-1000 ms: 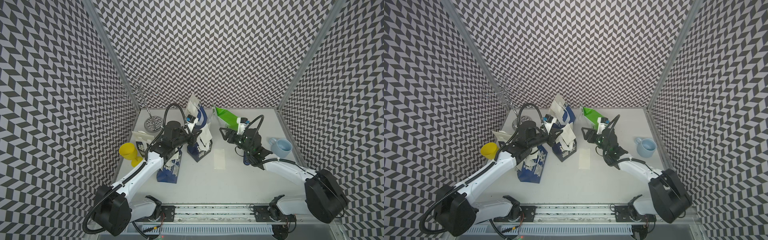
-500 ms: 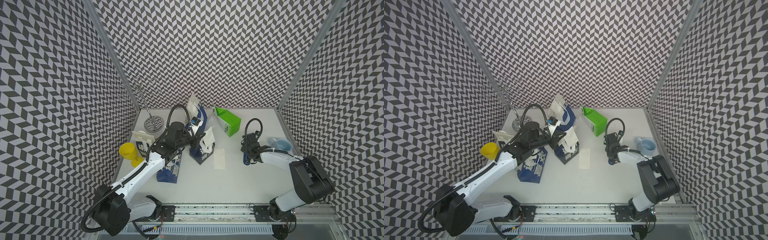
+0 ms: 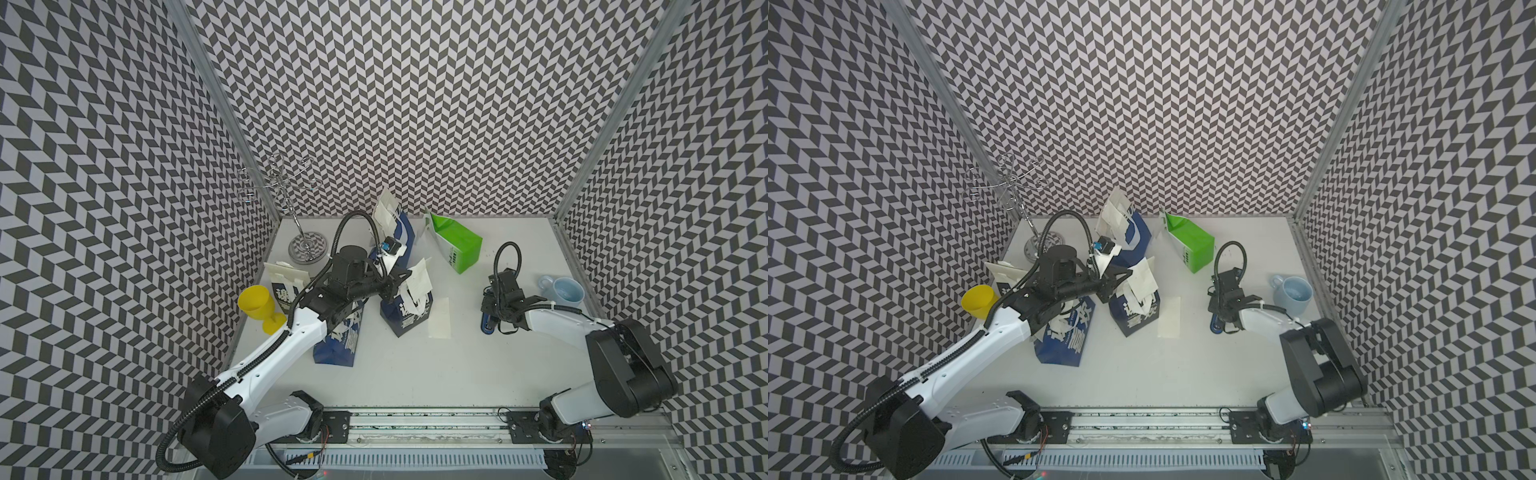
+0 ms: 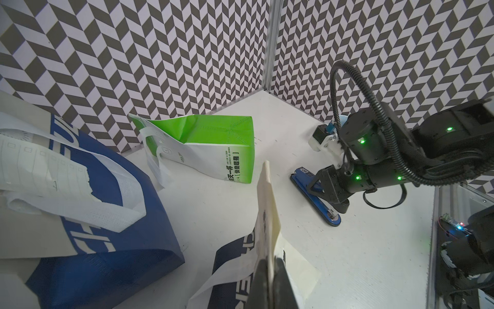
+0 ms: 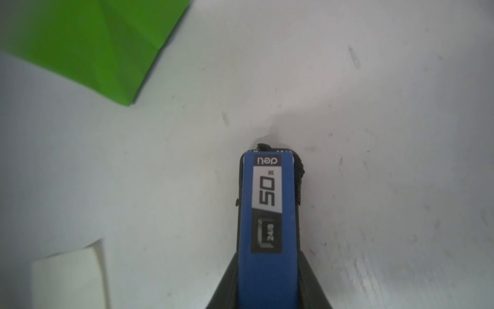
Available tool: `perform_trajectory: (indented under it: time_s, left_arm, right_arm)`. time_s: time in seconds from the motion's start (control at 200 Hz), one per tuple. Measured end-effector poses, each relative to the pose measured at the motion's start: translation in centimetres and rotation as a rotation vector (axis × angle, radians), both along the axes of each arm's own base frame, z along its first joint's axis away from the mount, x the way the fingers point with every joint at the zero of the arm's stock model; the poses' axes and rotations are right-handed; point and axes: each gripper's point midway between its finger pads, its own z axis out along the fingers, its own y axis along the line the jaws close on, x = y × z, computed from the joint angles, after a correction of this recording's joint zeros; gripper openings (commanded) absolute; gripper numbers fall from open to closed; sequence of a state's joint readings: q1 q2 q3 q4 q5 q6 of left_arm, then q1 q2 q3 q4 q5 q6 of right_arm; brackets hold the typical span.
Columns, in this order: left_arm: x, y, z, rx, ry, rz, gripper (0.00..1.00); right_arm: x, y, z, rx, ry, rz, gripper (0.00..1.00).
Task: Staple the receipts to the bags
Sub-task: Pick up the stapler from the center of the board.
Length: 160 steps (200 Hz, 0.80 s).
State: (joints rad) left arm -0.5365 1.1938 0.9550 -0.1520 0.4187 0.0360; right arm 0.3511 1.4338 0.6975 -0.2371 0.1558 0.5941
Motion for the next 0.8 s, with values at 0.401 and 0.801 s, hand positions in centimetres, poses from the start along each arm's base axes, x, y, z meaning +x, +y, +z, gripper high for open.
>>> perform_trajectory:
  time_s: [0.401,0.801]
  left_arm:
    - [-0.2,-0.5,-0.2,-0.042,0.044,0.007,0.0]
    - [-0.3,-2.3,-0.2,-0.118,0.111,0.019,0.0]
  right_arm:
    - [1.5,11.3,26.9,0.555,-0.758,0.265,0.0]
    - [3.8,21.2,31.9,0.747,-0.917,0.393,0.0]
